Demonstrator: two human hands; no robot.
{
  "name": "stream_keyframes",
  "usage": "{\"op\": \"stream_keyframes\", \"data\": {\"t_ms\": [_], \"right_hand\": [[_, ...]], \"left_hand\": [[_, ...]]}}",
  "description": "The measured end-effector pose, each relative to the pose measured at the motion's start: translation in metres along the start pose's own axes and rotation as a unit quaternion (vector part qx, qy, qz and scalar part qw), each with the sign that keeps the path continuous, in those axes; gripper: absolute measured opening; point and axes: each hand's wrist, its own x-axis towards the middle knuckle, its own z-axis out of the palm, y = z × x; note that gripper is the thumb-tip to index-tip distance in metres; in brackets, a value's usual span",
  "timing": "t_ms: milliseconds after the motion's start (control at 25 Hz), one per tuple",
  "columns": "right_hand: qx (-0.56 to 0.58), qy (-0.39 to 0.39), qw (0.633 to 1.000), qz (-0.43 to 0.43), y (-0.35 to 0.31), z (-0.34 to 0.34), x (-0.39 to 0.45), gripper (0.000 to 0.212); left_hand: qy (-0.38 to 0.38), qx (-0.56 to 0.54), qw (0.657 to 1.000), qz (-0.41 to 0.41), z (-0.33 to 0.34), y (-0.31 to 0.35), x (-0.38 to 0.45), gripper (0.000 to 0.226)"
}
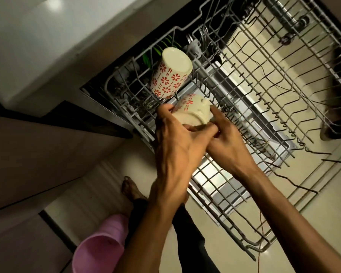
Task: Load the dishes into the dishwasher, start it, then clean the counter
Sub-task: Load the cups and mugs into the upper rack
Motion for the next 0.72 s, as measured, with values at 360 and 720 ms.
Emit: {"op": "stream_keyframes", "data": {"t_ms": [360, 720], "right_hand": [[-0.103, 0.092, 0.989, -0.057, 0.009, 0.014, 0.036, 0.047], [-0.050, 0.096, 0.994, -0.020, 0.013, 0.006, 0.059, 0.031]], "left_hand": [[0.001, 0.102, 0.994, 0.032, 0.009, -0.006, 0.058, 0.103], [-0.019, 0.119, 0.993, 0.011, 0.020, 0.003, 0.077, 0.090]]}}
